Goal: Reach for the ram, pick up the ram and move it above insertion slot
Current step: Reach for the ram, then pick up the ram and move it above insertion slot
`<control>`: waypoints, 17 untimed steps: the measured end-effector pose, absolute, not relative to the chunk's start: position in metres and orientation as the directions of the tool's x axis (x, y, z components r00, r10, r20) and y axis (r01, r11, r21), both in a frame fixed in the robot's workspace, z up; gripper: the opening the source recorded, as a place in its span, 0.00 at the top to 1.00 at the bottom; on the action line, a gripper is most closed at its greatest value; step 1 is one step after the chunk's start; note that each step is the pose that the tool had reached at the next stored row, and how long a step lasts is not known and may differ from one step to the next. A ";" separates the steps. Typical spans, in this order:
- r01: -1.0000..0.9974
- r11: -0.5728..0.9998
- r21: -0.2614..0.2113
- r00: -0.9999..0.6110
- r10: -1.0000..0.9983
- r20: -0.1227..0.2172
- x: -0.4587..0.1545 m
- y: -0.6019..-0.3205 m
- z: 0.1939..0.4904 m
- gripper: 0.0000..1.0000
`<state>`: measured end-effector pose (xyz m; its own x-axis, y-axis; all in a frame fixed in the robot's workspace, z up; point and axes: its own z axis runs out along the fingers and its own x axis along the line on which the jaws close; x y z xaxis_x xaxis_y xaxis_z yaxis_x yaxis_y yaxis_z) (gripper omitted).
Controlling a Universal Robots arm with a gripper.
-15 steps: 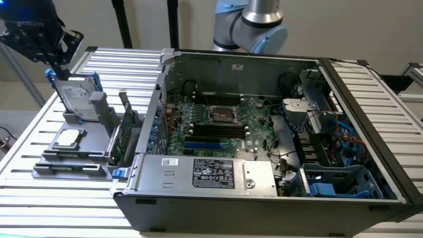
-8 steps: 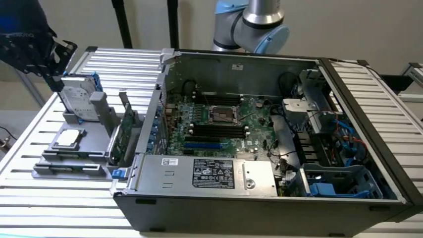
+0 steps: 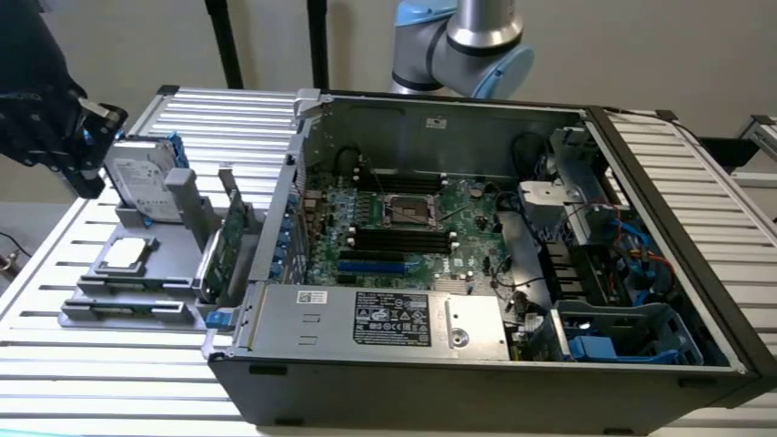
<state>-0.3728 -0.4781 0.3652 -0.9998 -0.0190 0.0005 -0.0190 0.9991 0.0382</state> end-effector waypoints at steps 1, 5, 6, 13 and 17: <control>-0.019 0.999 0.038 -1.000 -0.019 0.001 -0.373 -0.483 0.364 0.89; -0.019 0.999 0.038 -1.000 -0.019 0.001 -0.374 -0.494 0.358 0.89; -0.019 0.999 0.038 -1.000 -0.019 0.000 -0.374 -0.495 0.357 0.89; -0.097 0.995 0.038 -0.995 -0.097 0.001 -0.376 -0.495 0.350 0.89; -0.170 0.985 0.038 -0.985 -0.170 0.001 -0.376 -0.495 0.348 0.89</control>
